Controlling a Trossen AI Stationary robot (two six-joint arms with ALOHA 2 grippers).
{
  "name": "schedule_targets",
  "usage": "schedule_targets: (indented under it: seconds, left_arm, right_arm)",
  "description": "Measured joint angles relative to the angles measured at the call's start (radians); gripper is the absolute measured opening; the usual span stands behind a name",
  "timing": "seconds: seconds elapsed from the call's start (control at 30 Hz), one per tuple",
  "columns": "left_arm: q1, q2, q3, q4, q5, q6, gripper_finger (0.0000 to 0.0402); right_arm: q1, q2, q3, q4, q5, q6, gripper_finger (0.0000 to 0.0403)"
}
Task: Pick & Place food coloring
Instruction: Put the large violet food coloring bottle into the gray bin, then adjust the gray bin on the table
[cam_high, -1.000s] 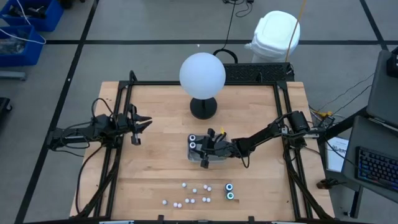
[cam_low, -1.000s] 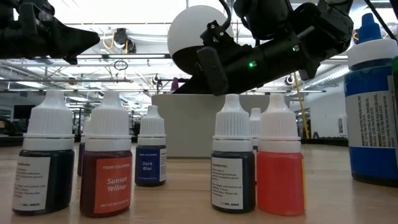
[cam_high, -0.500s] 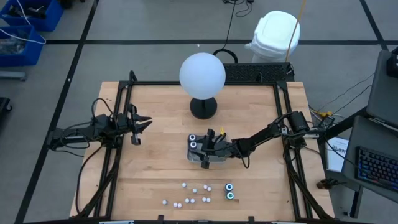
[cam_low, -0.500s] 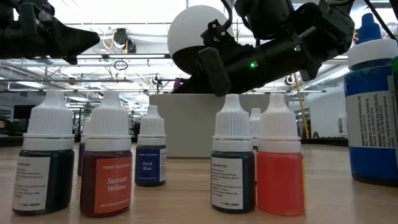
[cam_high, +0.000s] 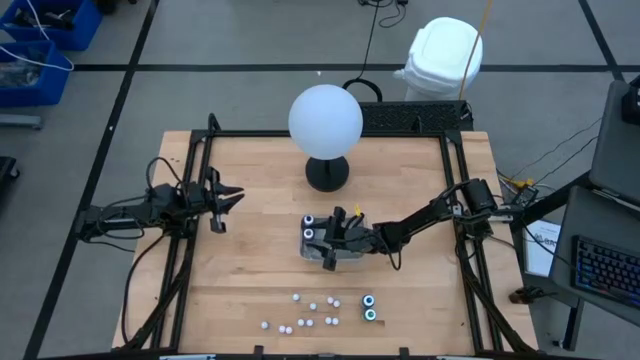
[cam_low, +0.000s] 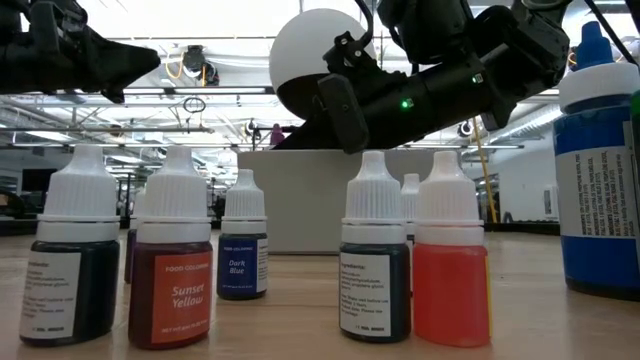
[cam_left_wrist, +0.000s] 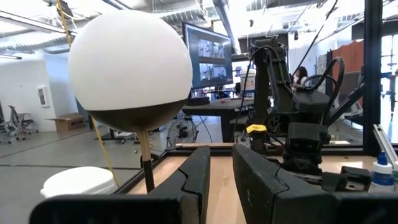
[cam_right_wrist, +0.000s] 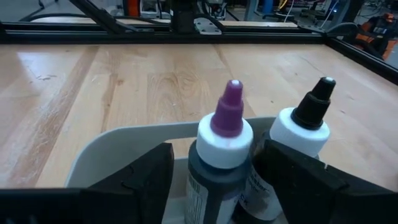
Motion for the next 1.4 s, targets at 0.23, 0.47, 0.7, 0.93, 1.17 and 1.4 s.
schedule_targets:
  seconds: [0.23, 0.47, 0.7, 0.93, 1.17, 1.4]
  left_arm:
    - [0.000, 0.000, 0.000, -0.012, 0.000, -0.019, 0.0076]
    - [0.000, 0.000, 0.000, -0.014, 0.000, -0.012, 0.0076]
    - [0.000, 0.000, 0.000, 0.003, -0.009, -0.009, 0.0076]
    - [0.000, 0.000, 0.000, -0.001, -0.008, -0.019, 0.0076]
    - [0.000, 0.000, 0.000, -0.022, -0.007, -0.012, 0.0076]
    - [0.000, 0.000, 0.000, -0.021, -0.007, -0.009, 0.0076]
  right_arm:
    - [0.001, 0.000, 0.000, 0.017, 0.001, 0.029, 0.0245]
    - [0.002, 0.000, 0.000, 0.035, -0.002, 0.032, 0.0260]
    - [0.002, 0.000, 0.000, 0.038, -0.001, 0.033, 0.0263]
    - [0.009, -0.001, 0.000, 0.045, 0.000, 0.026, 0.0263]
    - [0.008, -0.002, 0.000, 0.049, 0.001, 0.021, 0.0263]
    - [0.016, -0.018, 0.000, 0.067, 0.003, -0.031, 0.0263]
